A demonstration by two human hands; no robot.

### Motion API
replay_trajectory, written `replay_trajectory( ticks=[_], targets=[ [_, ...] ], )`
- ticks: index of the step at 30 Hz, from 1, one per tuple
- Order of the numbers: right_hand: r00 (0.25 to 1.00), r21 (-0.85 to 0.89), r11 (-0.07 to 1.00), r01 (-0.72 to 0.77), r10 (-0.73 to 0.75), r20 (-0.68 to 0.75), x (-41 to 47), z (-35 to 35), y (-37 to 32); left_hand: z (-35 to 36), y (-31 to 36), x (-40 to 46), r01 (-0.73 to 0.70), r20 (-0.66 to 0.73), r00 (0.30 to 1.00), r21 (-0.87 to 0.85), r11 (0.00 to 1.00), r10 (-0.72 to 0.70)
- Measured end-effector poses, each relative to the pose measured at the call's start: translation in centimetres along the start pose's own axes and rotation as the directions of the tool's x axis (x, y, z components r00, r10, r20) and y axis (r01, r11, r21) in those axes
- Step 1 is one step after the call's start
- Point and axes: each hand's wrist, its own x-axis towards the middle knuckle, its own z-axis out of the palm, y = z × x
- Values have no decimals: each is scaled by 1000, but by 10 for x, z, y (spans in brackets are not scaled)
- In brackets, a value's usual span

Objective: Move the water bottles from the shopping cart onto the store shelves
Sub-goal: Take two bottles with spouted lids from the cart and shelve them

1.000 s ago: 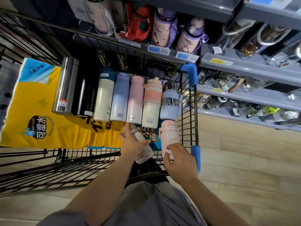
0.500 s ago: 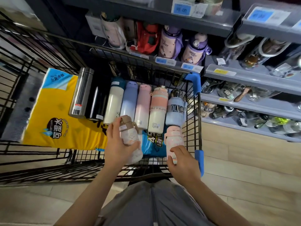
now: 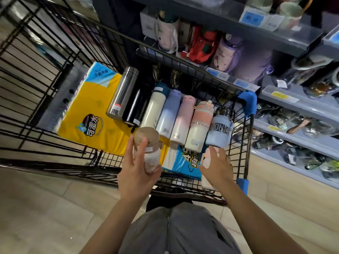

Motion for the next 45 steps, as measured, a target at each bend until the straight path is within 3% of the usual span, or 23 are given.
replay_trajectory(
  ticks=[5,14,22,27,32,36,42,45],
  targets=[
    [990,-17,994,-107,108,93,24,12,-1,5,-2,2,-49,65,997,49,998,46],
    [993,83,990,-110,107,39,21,25,6,6,1,3,-101,114,990,136,986,86],
    [996,148,989,13,0,-89,12,18,-1,6,-2,1,-120,122,987,140,983,104],
    [968,159,979,125,-85,-236,-2,-11,-10,4,-1,1,-118,114,987,55,992,111],
    [869,229,951,208,-72,-490,-32,-48,-30,1,-6,3,-117,38,991,-164,980,125],
    [733,321,906,275,18,-680,-72,-61,-43,-5,6,11,-202,40,974,-275,940,221],
    [540,400,834,380,151,-828,-125,-84,-28,7,59,26,-362,48,909,-400,842,414],
    [488,458,807,372,250,-836,-139,-96,-8,16,93,31,-480,6,849,-409,776,529]
  ],
)
